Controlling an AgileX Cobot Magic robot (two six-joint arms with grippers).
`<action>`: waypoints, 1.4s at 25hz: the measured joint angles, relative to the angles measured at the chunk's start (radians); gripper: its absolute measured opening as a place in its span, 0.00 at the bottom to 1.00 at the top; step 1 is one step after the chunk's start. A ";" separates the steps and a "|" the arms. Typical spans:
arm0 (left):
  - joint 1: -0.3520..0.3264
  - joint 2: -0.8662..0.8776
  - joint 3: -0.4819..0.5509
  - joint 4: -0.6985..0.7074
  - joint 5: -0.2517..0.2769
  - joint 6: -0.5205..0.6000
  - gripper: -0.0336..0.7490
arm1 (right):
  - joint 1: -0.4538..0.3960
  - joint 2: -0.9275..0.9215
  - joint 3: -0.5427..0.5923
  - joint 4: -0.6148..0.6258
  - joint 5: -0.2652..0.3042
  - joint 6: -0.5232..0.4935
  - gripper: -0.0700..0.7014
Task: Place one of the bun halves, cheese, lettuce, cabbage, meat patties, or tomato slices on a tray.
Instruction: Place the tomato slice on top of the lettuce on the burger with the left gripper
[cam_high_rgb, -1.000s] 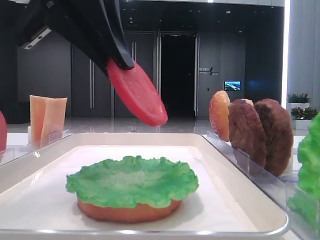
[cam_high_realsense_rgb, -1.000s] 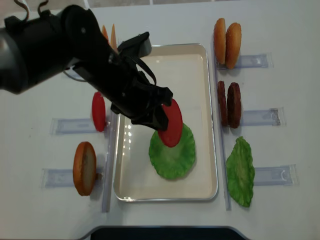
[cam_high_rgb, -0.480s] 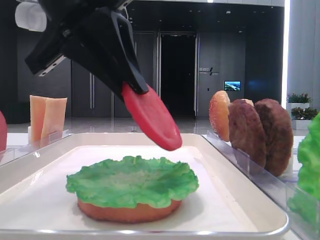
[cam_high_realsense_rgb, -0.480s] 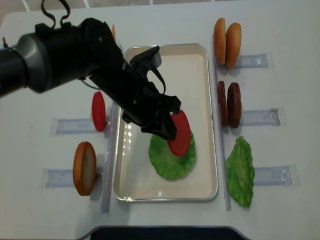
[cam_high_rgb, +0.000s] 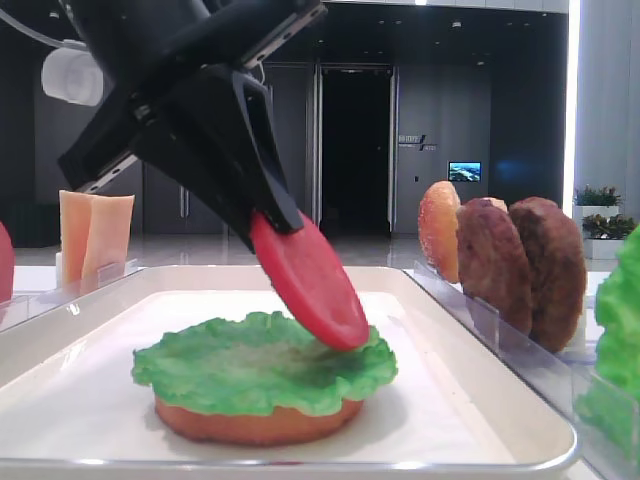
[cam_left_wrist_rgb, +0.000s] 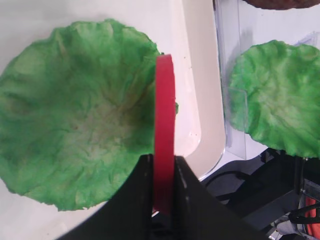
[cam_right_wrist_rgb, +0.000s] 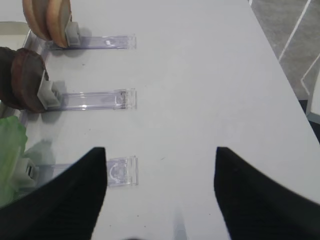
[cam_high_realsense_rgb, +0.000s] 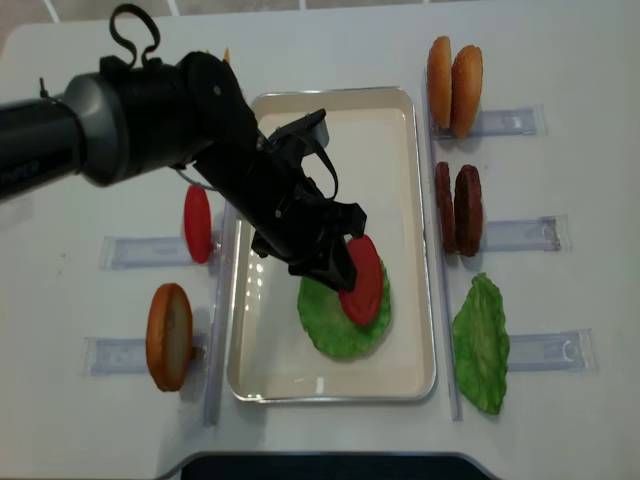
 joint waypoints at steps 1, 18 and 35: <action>0.000 0.001 0.000 0.000 0.000 0.001 0.12 | 0.000 0.000 0.000 0.000 0.000 0.000 0.70; 0.000 0.017 0.000 -0.004 0.000 0.004 0.12 | 0.000 0.000 0.000 0.000 0.000 0.000 0.70; 0.000 0.017 0.000 -0.004 0.000 0.004 0.32 | 0.000 0.000 0.000 0.000 0.000 0.000 0.70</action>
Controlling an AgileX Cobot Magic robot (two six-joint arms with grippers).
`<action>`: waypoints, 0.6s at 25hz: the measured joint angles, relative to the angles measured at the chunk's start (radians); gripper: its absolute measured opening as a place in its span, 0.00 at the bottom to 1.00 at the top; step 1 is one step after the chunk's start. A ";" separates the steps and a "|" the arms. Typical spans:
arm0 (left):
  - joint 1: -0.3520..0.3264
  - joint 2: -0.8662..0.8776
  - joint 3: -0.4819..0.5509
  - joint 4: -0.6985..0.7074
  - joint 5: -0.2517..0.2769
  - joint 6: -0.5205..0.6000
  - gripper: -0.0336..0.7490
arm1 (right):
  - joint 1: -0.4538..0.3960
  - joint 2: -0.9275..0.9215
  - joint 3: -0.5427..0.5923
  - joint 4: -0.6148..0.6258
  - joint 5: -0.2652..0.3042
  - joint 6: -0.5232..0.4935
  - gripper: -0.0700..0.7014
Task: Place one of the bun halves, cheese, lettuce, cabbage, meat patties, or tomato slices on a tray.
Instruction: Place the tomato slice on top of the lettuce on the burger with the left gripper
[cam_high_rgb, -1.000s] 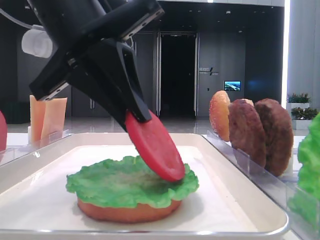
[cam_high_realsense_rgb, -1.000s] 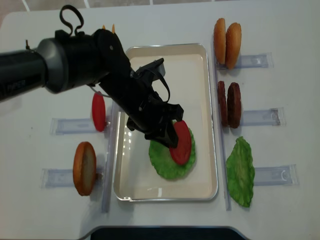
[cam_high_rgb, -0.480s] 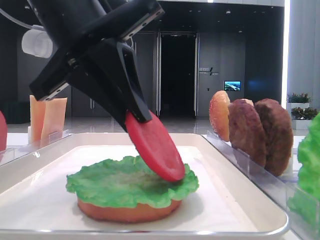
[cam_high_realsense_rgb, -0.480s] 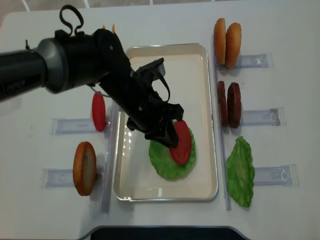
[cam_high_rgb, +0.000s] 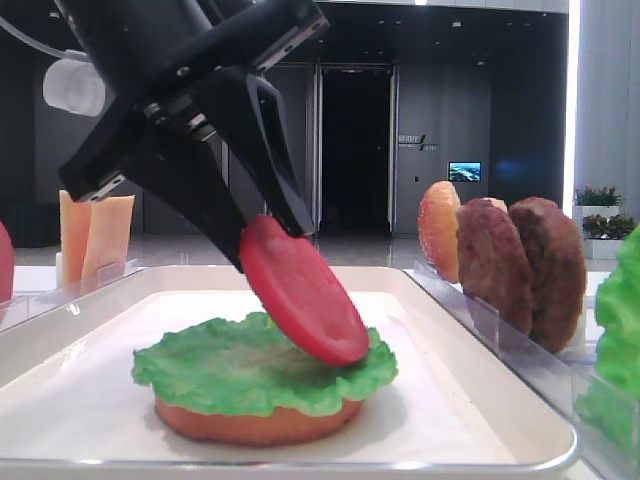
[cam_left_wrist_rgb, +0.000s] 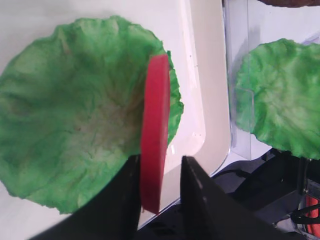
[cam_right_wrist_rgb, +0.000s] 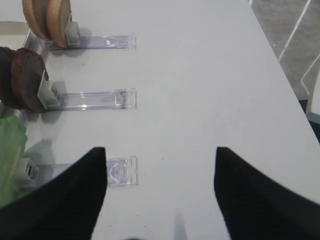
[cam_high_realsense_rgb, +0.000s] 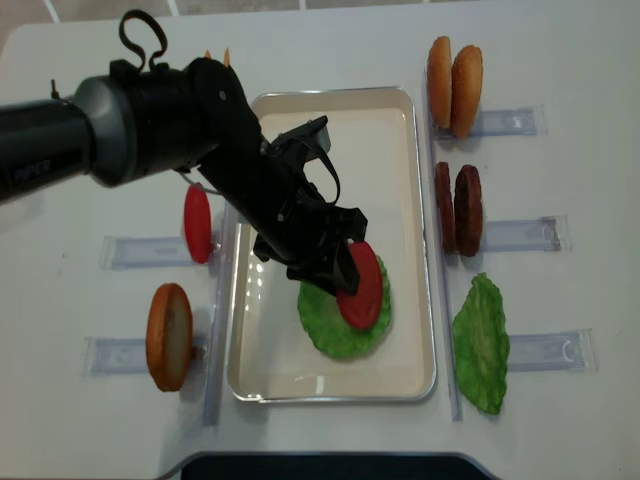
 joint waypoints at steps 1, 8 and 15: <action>0.000 0.000 0.000 0.000 0.002 0.000 0.35 | 0.000 0.000 0.000 0.000 0.000 0.000 0.70; 0.000 0.000 0.000 0.001 0.017 0.000 0.60 | 0.000 0.000 0.000 0.000 0.000 0.000 0.70; 0.000 0.000 -0.001 0.018 0.036 -0.019 0.64 | 0.000 0.000 0.000 0.000 0.000 0.000 0.70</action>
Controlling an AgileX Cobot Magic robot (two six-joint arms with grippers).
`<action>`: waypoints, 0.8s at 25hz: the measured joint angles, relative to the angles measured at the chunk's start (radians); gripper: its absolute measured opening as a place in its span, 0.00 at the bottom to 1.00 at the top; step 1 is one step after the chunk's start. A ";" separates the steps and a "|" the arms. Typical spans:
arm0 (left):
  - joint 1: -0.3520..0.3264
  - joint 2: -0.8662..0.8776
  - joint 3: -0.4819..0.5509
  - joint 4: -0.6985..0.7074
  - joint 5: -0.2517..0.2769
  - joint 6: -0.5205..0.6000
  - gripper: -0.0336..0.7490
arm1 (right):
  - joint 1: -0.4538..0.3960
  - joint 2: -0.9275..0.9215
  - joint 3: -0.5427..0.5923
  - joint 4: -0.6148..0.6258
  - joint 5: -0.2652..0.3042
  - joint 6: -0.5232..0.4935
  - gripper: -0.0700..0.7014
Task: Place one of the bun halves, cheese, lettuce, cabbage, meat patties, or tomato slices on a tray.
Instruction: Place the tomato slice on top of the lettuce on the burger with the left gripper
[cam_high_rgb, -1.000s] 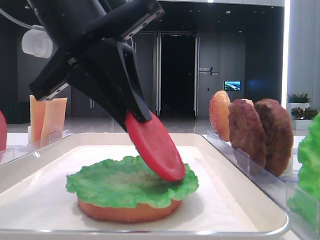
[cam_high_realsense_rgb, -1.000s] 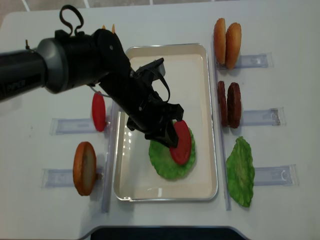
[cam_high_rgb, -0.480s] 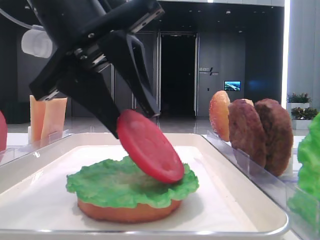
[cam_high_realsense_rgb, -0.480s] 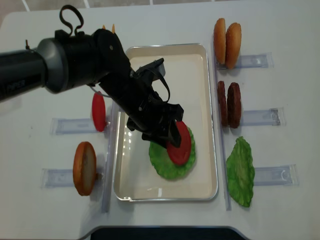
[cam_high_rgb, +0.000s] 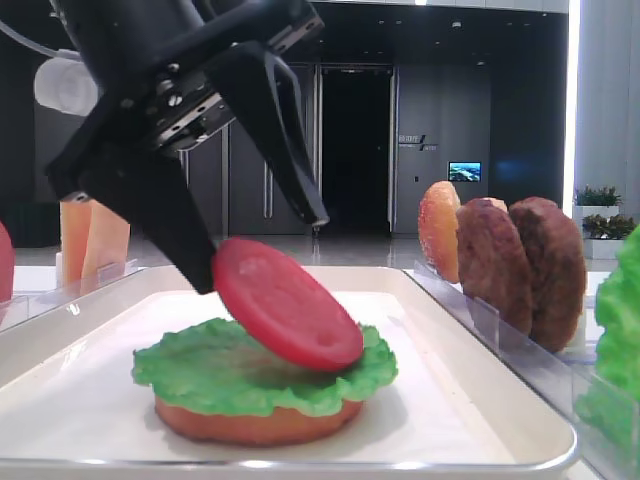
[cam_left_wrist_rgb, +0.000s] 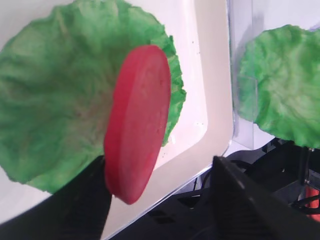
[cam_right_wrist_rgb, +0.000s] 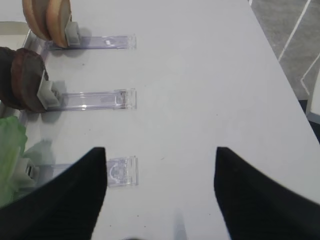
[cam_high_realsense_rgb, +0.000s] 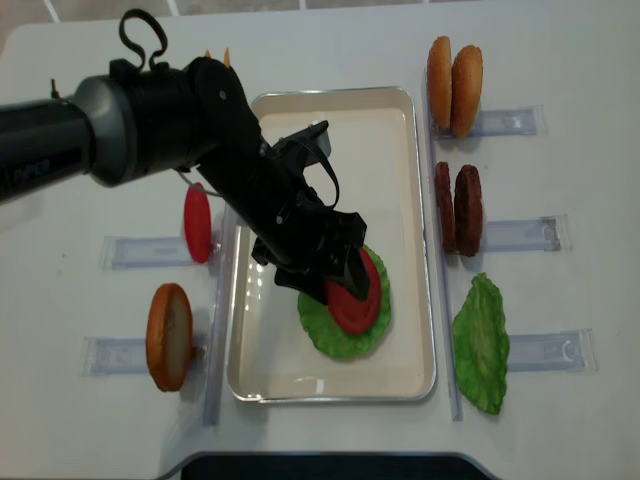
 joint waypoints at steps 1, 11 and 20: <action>0.000 0.000 0.000 0.013 0.003 -0.013 0.64 | 0.000 0.000 0.000 0.000 0.000 0.000 0.70; 0.000 0.000 0.000 0.077 0.023 -0.061 0.64 | 0.000 0.000 0.000 0.000 0.000 0.000 0.70; 0.000 -0.035 0.000 0.121 0.036 -0.097 0.64 | 0.000 0.000 0.000 0.000 0.000 0.000 0.70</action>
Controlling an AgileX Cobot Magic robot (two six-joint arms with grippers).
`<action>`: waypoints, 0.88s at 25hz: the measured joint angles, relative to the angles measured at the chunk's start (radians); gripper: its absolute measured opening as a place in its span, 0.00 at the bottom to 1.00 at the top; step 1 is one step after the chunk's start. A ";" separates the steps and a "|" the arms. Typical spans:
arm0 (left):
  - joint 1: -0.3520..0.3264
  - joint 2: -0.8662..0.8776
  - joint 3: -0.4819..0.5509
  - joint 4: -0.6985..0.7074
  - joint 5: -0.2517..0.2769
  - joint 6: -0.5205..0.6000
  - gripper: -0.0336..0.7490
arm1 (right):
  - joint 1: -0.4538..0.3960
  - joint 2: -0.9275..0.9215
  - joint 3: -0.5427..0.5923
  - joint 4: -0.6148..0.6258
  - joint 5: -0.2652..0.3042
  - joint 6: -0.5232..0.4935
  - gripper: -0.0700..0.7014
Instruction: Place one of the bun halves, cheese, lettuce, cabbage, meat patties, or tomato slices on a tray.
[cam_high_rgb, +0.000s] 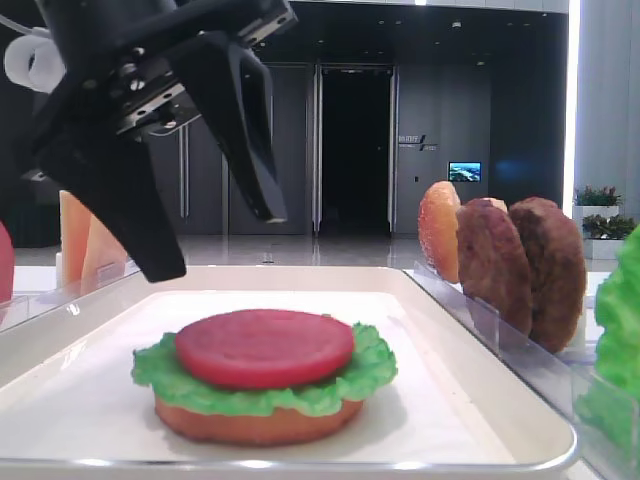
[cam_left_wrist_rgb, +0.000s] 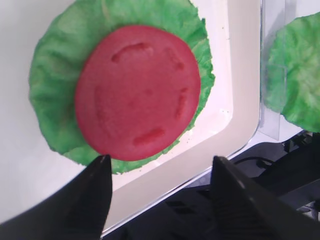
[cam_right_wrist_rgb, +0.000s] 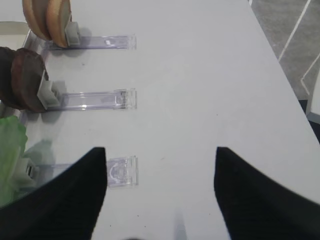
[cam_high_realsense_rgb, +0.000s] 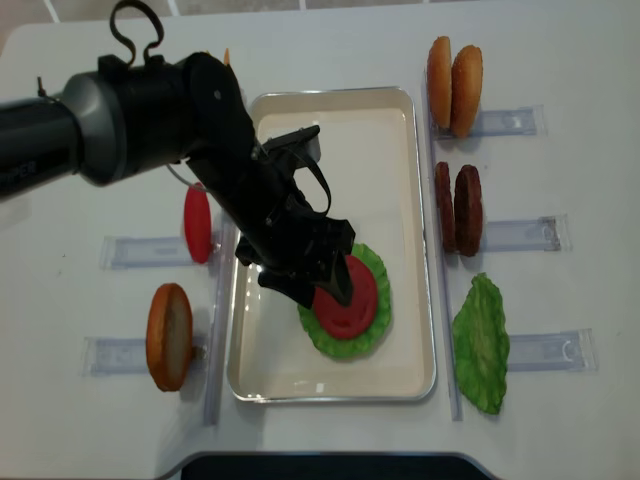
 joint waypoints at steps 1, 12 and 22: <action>0.000 -0.003 0.000 0.012 0.000 -0.008 0.64 | 0.000 0.000 0.000 0.000 0.000 0.000 0.70; 0.000 -0.022 0.000 0.105 0.005 -0.061 0.64 | 0.000 0.000 0.000 0.000 0.000 0.000 0.70; 0.000 -0.061 -0.099 0.290 0.118 -0.166 0.64 | 0.000 0.000 0.000 0.000 0.000 0.000 0.70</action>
